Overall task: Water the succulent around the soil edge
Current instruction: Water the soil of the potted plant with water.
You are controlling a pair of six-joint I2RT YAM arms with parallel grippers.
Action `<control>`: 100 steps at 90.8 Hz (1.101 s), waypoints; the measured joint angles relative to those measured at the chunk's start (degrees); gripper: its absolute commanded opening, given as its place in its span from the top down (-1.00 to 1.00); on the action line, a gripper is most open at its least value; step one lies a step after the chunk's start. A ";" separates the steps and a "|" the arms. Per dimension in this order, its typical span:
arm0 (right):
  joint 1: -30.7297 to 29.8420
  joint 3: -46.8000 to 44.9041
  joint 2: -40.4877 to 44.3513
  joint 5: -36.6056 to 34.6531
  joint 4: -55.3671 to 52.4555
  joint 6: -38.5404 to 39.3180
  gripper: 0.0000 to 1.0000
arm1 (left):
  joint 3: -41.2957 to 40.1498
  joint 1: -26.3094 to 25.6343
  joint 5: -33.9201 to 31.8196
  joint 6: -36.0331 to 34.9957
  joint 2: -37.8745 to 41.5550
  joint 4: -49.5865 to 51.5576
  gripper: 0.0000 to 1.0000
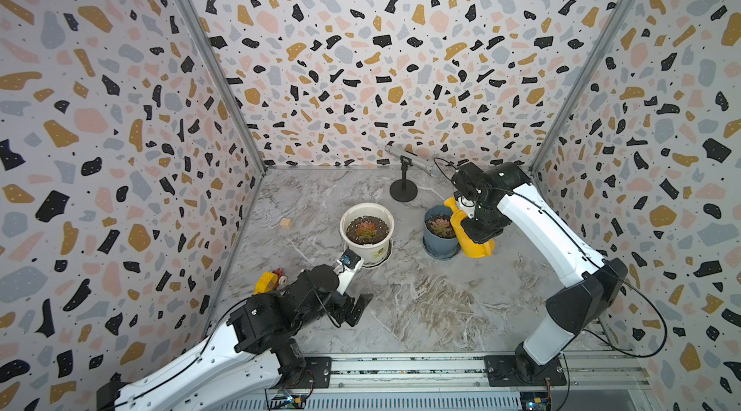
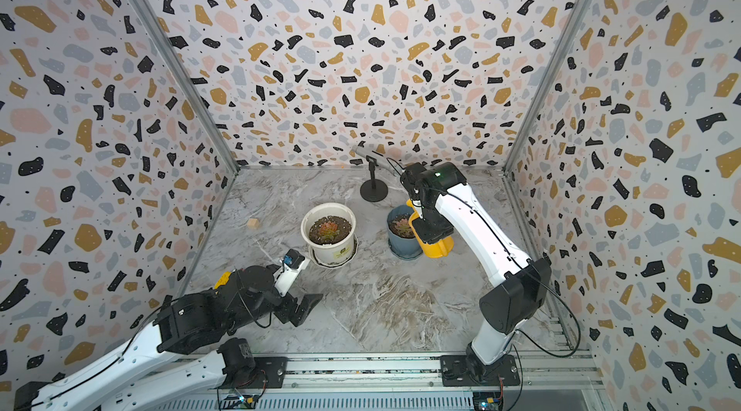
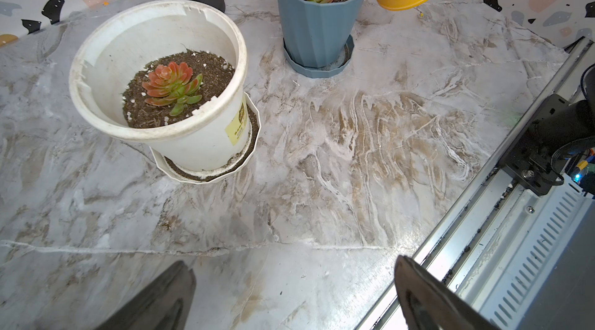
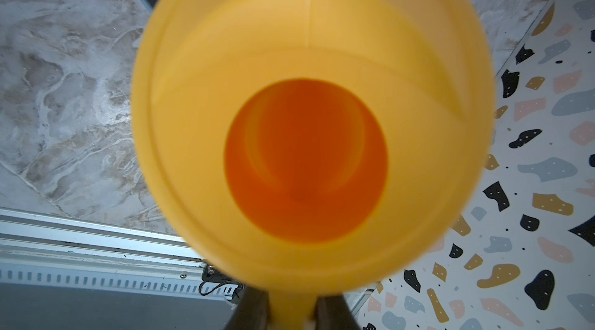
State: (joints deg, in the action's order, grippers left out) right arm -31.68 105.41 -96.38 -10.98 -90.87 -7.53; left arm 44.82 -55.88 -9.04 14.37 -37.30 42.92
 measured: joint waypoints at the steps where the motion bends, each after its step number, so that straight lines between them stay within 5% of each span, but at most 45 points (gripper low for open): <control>1: 0.00 0.00 0.00 0.00 0.00 0.00 1.00 | 0.00 0.00 0.00 0.00 0.00 0.00 -1.00; 50: -0.22 -1.86 4.74 3.23 0.24 -0.96 1.00 | 0.00 0.00 0.07 0.00 0.00 0.00 -1.00; 77: -1.11 -12.31 22.64 13.90 4.50 -5.84 1.00 | 0.00 0.00 0.00 0.00 1.01 0.00 -1.00; 100: -3.48 -29.20 44.37 24.17 17.27 -17.27 1.00 | 0.00 0.00 -3.34 0.59 2.49 0.46 -0.99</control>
State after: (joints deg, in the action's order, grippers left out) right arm -35.16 76.20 -52.01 13.19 -73.60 -24.80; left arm 44.82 -55.88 -12.38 14.96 -34.81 43.38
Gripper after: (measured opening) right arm 0.196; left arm 0.998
